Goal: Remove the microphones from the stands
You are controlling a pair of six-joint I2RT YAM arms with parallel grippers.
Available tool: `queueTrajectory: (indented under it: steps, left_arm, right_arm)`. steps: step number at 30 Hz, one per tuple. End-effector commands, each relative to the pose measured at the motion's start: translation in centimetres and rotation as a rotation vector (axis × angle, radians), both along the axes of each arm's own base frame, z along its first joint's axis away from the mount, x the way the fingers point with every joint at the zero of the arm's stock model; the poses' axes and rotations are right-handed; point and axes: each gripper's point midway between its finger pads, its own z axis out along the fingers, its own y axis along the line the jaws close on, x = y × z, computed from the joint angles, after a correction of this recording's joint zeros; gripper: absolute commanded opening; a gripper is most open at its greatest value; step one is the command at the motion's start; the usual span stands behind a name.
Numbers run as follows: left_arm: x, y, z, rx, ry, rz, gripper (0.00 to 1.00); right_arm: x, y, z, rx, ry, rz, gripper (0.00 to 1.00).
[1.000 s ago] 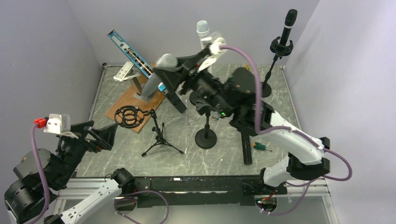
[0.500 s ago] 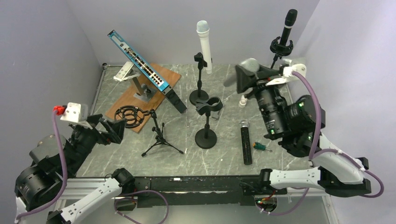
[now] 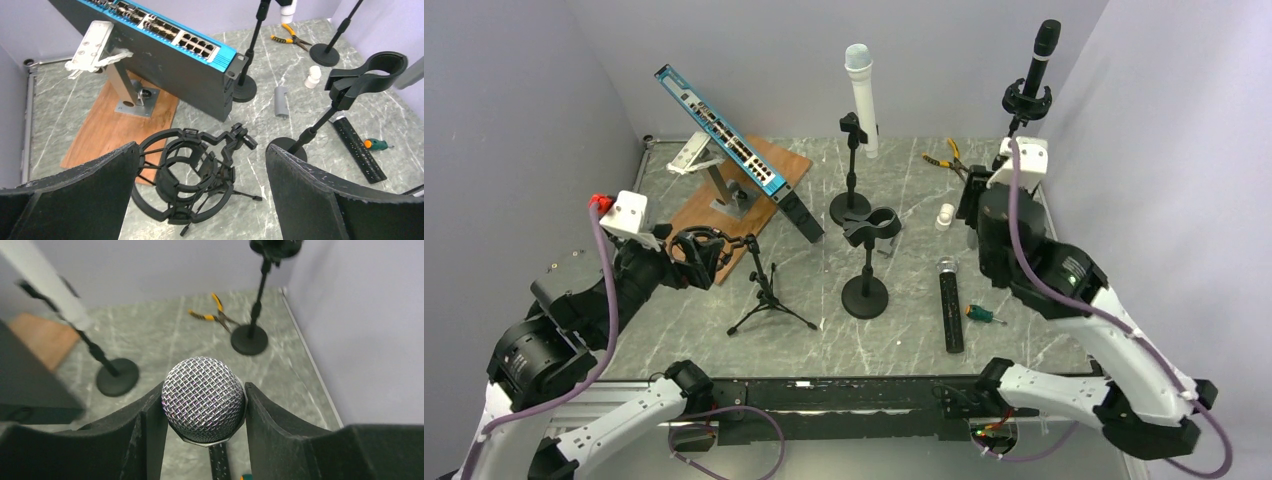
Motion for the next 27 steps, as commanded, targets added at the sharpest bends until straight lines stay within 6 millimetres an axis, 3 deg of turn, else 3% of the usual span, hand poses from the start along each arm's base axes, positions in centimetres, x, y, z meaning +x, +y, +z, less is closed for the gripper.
queueTrajectory:
  steps: [1,4,10,12,17,22,27]
  left_arm:
    - [0.0,-1.5,2.8,-0.052,-0.066,-0.07,0.99]
    - [-0.2,-1.9,2.8,-0.058,-0.062,-0.093,0.99]
    - [-0.5,-1.7,2.4,-0.068,-0.067,-0.094,0.99]
    - [-0.7,-1.8,2.5,-0.081,-0.073,-0.105,0.99]
    - [-1.0,-2.7,2.5,-0.097,-0.075,-0.157,0.99]
    - [-0.7,-5.5,1.8,-0.079,-0.021,-0.26,0.99]
    - [0.2,-9.2,1.6,-0.144,0.062,-0.357,0.99]
  right_arm:
    - [1.5,0.4,-7.4,0.069,0.352,0.032,0.0]
    - [1.9,0.9,-11.0,0.095,0.533,0.062,0.0]
    - [2.1,0.9,-14.3,0.178,0.717,0.109,0.0]
    - [2.1,0.9,-16.7,0.199,0.804,0.106,0.0]
    - [1.2,3.1,-23.6,0.282,0.967,0.158,0.0]
    - [2.0,3.6,-29.0,0.284,1.053,0.126,0.0]
    - [3.7,3.5,-32.1,0.253,1.056,0.093,0.01]
